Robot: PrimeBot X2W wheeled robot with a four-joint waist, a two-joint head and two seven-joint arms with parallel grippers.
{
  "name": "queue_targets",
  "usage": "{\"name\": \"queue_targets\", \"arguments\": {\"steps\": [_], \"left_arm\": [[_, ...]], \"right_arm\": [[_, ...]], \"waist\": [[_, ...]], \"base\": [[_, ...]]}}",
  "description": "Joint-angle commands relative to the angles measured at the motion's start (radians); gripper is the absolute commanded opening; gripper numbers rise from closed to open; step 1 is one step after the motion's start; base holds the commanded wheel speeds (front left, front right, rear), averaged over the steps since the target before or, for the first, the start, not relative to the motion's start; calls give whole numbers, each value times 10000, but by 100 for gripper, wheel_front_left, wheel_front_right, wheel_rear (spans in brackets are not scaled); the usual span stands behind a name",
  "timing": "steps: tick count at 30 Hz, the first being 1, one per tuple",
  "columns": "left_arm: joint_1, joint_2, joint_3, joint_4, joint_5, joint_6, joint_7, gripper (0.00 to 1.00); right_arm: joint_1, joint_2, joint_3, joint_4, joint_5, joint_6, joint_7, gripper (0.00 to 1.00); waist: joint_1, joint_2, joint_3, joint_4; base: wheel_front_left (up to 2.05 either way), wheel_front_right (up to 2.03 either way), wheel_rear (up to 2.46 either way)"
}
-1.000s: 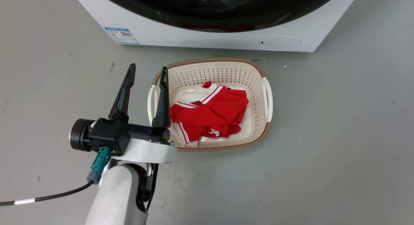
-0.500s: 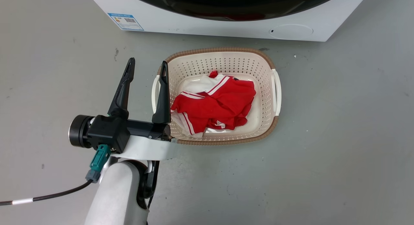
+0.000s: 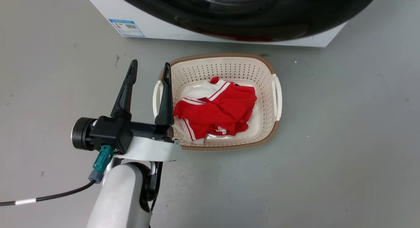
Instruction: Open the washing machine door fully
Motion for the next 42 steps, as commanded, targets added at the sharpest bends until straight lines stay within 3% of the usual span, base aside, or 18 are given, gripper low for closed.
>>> {"name": "queue_targets", "arguments": {"steps": [1,18,42], "left_arm": [[-44,7,-11,43,-37,-4,-26,100],[838,9,299,597,7,-224,-26,100],[2165,9,175,1087,-120,-434,-26,100]], "right_arm": [[279,131,55,-84,78,26,150,0],[2717,628,544,-1357,404,25,955,0],[5972,1668,1605,-3718,865,26,726,0]], "waist": [[0,0,-141,-48],[0,0,-1884,-539],[0,0,-3863,-511]], "base": [[0,0,0],[0,0,0],[0,0,0]]}}
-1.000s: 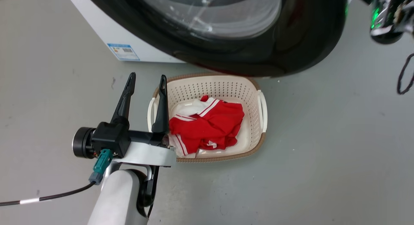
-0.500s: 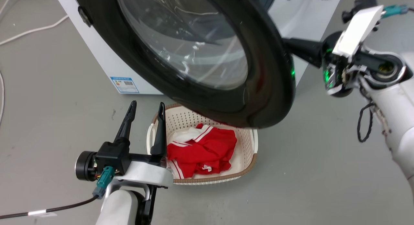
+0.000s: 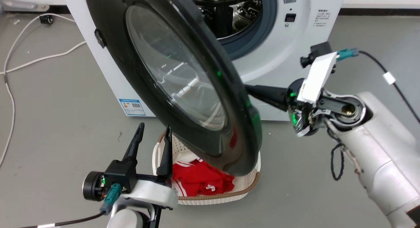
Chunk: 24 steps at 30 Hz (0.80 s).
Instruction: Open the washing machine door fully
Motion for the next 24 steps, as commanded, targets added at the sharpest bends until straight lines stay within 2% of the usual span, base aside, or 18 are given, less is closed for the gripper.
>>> {"name": "queue_targets", "arguments": {"steps": [1,15,24], "left_arm": [[125,7,-30,21,-45,-16,-26,100],[409,7,-85,100,-82,-56,-26,100],[399,7,-63,34,-121,11,-26,100]], "right_arm": [[283,233,130,-206,129,28,-42,0],[1123,675,1021,-974,300,27,-535,0],[1315,687,1277,-1274,349,27,-1263,0]], "waist": [[2,0,-122,25],[2,0,-491,119],[2,0,-469,50]], "base": [[0,0,0],[0,0,0],[0,0,0]]}}
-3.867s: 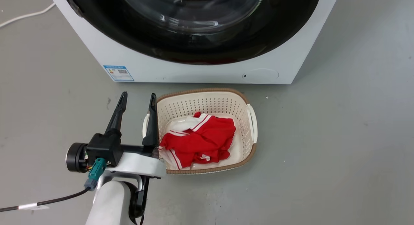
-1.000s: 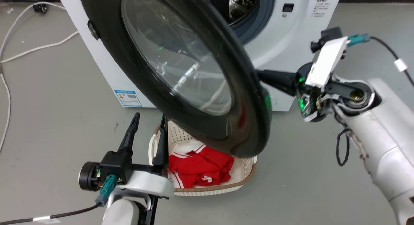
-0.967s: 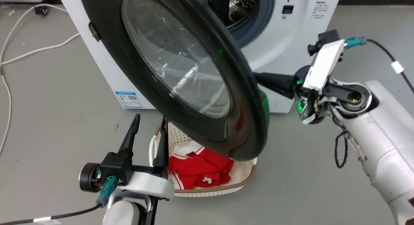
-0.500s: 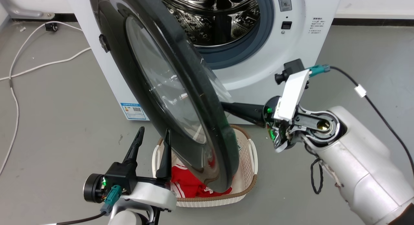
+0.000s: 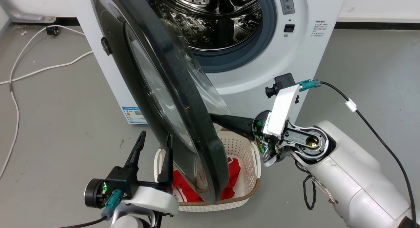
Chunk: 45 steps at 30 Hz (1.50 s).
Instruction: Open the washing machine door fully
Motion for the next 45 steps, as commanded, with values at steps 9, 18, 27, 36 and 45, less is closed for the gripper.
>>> {"name": "queue_targets", "arguments": {"steps": [9,18,27,36,45], "left_arm": [[131,10,106,-45,-56,74,-26,100],[278,9,250,-1,11,30,-26,100],[325,9,482,7,41,27,-26,100],[418,7,591,18,49,41,-26,100],[510,10,694,13,100,68,-26,100]], "right_arm": [[1097,-606,-860,-753,-408,25,-2303,0],[3274,-1930,-2243,-1673,-143,25,-4058,0],[4864,-2527,-2726,-2159,-1326,25,-6483,100],[5267,-2604,-3108,-869,-3955,16,-8019,100],[5839,-1517,-7025,-1175,-10939,13,-8028,100]], "waist": [[1,0,-55,-130],[1,0,-192,-239],[1,0,-256,-459],[1,0,-340,-582],[1,0,-490,-652]], "base": [[0,0,0],[0,0,0],[0,0,0],[0,0,0],[0,0,0]]}}
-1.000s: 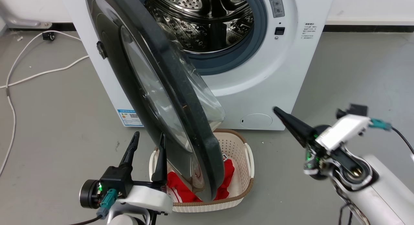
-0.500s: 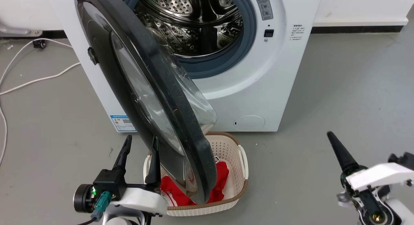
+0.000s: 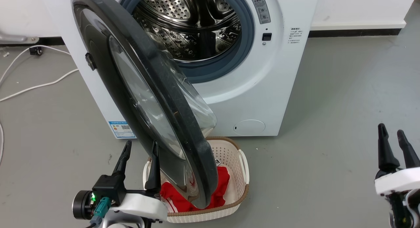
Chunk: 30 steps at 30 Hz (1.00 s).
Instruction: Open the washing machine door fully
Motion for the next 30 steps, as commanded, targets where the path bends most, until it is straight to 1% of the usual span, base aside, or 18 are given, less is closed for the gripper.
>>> {"name": "queue_targets", "arguments": {"steps": [1,3,4,6,8,12,15,18,23,30], "left_arm": [[75,11,39,3,65,25,-26,100],[95,9,51,8,60,3,-26,100],[98,14,61,14,72,-9,-26,100],[107,11,80,8,104,-18,-26,100],[120,11,116,12,134,-35,-26,100],[153,11,190,18,169,-69,-26,100],[187,11,229,33,234,-113,-26,100],[227,9,247,44,252,-137,-26,100],[262,11,257,80,318,-195,-26,100],[257,11,300,105,376,-284,-26,100]], "right_arm": [[350,331,-368,-331,-987,-3,-15,100],[703,890,-1003,-923,-2405,-3,-14,100],[912,1053,-1230,-1217,-3231,-3,-14,100],[1269,1539,-1559,-1803,-4320,-3,-15,100],[1626,1928,-1718,-2343,-5241,-4,-17,100],[2227,2366,-1704,-3295,-6709,-4,168,100],[2575,2554,-1531,-3858,-7304,-4,348,100],[2875,2682,-1276,-4220,-7596,-4,548,100],[3220,2800,-960,-4514,-7725,-4,724,100],[3432,2929,-944,-4601,-7626,-4,802,100]], "waist": [[0,0,-43,21],[0,0,-72,45],[0,0,-82,64],[0,0,-96,91],[0,0,-118,107],[0,0,-151,114],[0,0,-192,116],[0,0,-228,114],[0,0,-293,138],[0,0,-303,136]], "base": [[0,0,0],[0,0,0],[0,0,0],[0,0,0],[0,0,0],[0,0,0],[0,0,0],[0,0,0],[0,0,0],[0,0,0]]}}
